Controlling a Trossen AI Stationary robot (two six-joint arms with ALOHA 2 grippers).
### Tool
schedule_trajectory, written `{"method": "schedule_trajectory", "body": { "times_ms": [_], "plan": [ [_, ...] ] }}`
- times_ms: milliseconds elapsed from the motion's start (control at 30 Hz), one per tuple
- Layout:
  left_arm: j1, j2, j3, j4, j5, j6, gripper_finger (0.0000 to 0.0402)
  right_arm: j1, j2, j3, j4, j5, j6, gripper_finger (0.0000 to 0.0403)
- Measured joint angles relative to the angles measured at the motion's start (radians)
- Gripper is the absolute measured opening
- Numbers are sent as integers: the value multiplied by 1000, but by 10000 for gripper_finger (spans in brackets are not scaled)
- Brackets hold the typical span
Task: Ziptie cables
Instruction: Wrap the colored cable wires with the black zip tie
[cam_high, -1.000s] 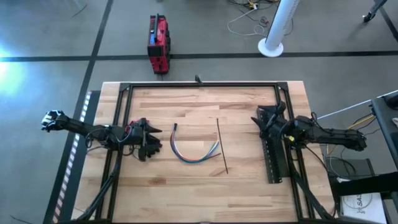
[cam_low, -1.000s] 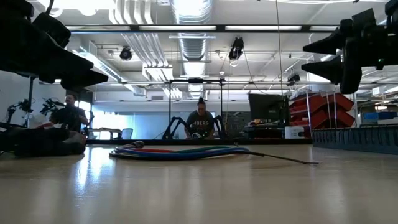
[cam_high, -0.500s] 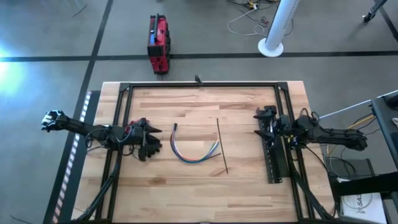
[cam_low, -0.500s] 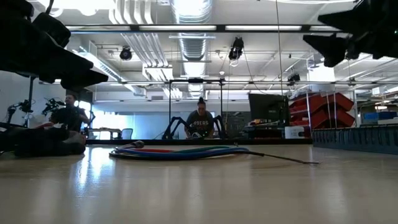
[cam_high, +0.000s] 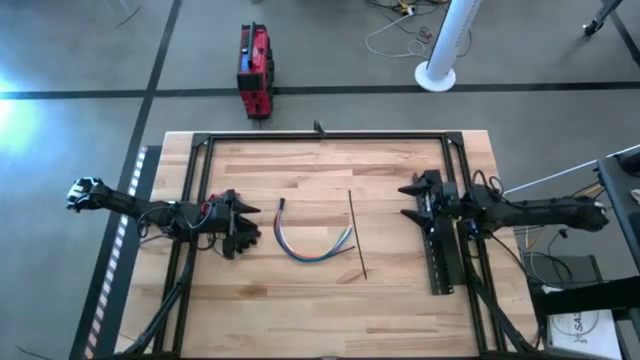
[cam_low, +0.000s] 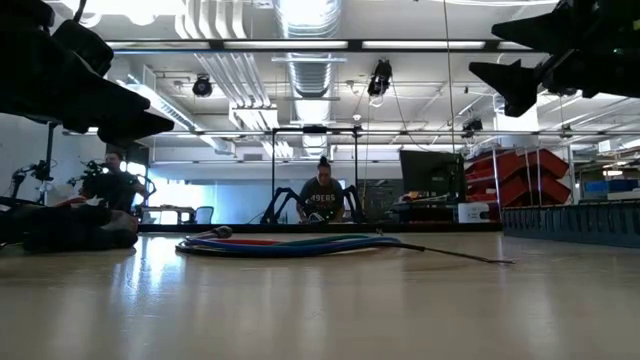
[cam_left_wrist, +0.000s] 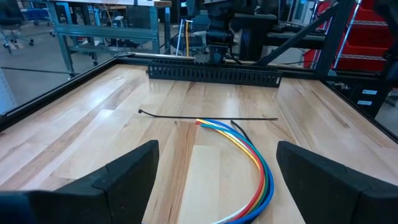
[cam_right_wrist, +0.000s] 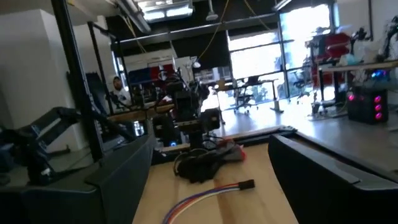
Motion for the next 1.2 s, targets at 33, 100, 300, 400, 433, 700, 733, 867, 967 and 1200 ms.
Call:
{"method": "schedule_trajectory", "body": {
  "times_ms": [33, 100, 300, 400, 433, 700, 733, 867, 967, 1200],
  "plan": [
    [0, 0, 0, 0, 0, 0, 311, 7, 48, 0, 41, -3, 18, 309],
    [0, 0, 0, 0, 0, 0, 311, 20, 145, 0, 121, -7, 28, 309],
    [0, 0, 0, 0, 0, 0, 311, 28, 420, 0, 264, 26, 75, 309],
    [0, 0, 0, -1, 0, 0, 311, 28, 529, 6, 278, 45, 99, 309],
    [0, 0, 0, 0, 0, 0, 311, 28, 562, 13, 275, 45, 107, 309],
    [0, 0, 0, -1, 0, 0, 311, 24, 812, 136, 273, 45, 32, 309],
    [0, 0, 0, 0, 0, 0, 311, 18, 839, 157, 263, 44, 18, 309],
    [0, 0, 0, -1, 0, 0, 311, -31, 933, 251, 181, 33, -24, 309],
    [0, 0, 0, -1, 0, 0, 311, -95, 981, 332, 75, 0, -68, 309],
    [0, 0, 0, -1, 0, 0, 311, -287, 1092, 572, -302, -127, -228, 309]
  ]
}}
